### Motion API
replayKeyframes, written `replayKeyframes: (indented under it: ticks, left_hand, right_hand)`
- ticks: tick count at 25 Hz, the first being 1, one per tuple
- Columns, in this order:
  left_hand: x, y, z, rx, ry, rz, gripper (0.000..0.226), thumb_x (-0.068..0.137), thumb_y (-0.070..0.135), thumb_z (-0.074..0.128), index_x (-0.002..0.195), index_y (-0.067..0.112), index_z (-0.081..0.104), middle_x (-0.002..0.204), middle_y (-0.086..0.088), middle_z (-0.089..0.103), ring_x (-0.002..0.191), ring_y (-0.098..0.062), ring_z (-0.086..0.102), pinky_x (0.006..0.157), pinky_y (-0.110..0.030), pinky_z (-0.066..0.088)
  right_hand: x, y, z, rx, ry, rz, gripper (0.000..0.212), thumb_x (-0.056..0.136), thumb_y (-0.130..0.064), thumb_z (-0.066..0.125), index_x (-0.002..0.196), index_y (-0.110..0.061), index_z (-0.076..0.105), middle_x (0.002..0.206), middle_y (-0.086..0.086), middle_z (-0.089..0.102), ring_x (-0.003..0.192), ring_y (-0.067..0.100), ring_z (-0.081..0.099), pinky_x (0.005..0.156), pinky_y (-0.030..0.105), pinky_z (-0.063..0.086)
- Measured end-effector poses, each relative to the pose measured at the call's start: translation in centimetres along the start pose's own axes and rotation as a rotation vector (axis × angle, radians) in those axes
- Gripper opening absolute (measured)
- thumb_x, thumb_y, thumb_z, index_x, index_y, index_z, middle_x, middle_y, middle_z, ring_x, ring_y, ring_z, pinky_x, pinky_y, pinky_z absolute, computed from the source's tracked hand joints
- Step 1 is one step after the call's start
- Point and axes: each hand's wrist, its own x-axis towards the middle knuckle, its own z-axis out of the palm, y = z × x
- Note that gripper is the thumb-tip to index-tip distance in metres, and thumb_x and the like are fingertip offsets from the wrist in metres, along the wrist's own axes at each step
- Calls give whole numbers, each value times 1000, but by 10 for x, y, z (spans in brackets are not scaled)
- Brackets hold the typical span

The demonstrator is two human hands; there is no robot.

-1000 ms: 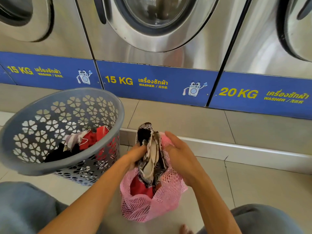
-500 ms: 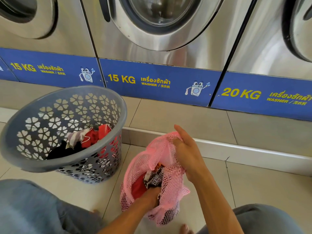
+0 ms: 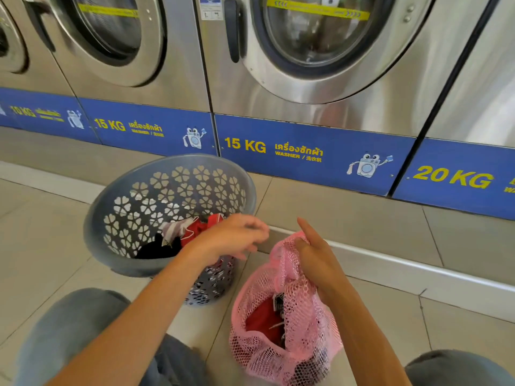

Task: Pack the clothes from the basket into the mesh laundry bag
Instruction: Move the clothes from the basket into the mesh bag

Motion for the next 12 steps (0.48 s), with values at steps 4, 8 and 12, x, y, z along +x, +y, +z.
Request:
replayKeyframes:
  ticks: [4,8,12]
  left_hand:
    - [8,-3,-36,-82,201,-20,14,89,19,64,100,25,72,93,2,75,84,-12,70,75,-31,58]
    - [36,-22,-48,-169,285,-88,17,91,9,60,98,17,73,102,-7,76,80,-13,68,66,-28,56]
    - [83,-36,-54,125,259,-116,19,95,16,53,96,13,72,86,0,65,82,-21,61,74,-38,57]
  right_hand:
    - [8,-13,26,-3,-27,21,53,105,-18,35,154,-39,32,157,-1,38,118,27,60,87,38,53]
    - [27,-16,48,55,-51,33,54,104,-20,36,153,-40,31,158,1,37,73,20,65,68,33,52]
    - [49,-14,67,106,-60,79,56,103,-17,36,154,-39,30,156,-1,39,87,20,65,59,20,50]
